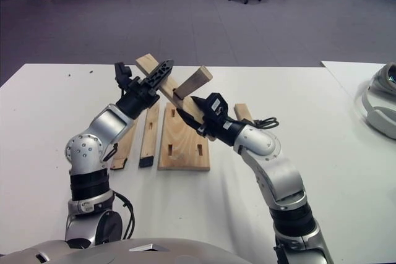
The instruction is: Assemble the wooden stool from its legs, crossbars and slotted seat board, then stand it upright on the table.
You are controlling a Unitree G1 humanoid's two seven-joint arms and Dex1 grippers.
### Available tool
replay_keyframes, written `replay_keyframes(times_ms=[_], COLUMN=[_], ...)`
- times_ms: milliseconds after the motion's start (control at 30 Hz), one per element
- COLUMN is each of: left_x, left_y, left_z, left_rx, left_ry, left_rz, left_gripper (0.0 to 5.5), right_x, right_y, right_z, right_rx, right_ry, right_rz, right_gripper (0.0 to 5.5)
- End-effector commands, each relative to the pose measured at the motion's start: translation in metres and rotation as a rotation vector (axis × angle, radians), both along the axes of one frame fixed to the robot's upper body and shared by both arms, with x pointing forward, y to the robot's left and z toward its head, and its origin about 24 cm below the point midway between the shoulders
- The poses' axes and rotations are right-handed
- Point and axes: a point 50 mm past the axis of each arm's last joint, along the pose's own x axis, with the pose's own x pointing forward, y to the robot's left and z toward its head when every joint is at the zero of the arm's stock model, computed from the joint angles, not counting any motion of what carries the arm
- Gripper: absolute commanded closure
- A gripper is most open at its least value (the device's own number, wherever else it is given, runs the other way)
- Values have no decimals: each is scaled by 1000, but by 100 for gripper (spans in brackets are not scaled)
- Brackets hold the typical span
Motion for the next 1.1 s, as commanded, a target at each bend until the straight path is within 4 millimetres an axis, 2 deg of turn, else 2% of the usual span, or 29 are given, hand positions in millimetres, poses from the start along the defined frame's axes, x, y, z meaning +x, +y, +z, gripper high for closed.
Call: replay_keyframes(times_ms=[33, 200, 300, 333, 367, 433, 500, 600, 700, 800, 900, 1000, 1100], left_x=[-5, -8, -10, -11, -13, -22, -39, -57, -65, -66, -63, -65, -71], left_y=[0, 1, 3, 6, 12, 31, 47, 59, 58, 52, 56, 61, 62], left_z=[0, 1, -3, -7, -11, -19, -24, -28, -32, -40, -42, -43, -47], left_rx=[8, -31, 16, 69, 94, 147, 250, 401, 517, 549, 523, 511, 609], left_ry=[24, 17, 9, 5, 13, 27, 32, 33, 38, 70, 113, 157, 177], left_rz=[1, -11, 17, 52, 106, 244, 379, 525, 558, 546, 583, 605, 596], left_gripper=[343, 425, 444, 445, 448, 448, 448, 448, 448, 448, 448, 448, 448], right_x=[0, -2, -3, -4, -5, -8, -9, -6, -10, -16, -22, -26, -26], right_y=[4, 5, 5, 5, 4, -7, -27, -55, -63, -57, -48, -39, -29], right_z=[3, 3, 1, 0, -2, -10, -22, -54, -81, -101, -114, -115, -110], right_rx=[-17, -15, -12, -12, -16, -45, -98, -278, -416, -471, -526, -516, -461], right_ry=[-38, -47, -35, -26, -14, 16, 57, 150, 218, 274, 301, 308, 296], right_rz=[15, 41, 44, 44, 42, 6, -67, -170, -169, -113, -56, -6, 8], right_gripper=[342, 342, 342, 305, 292, 241, 237, 237, 237, 237, 237, 237, 237])
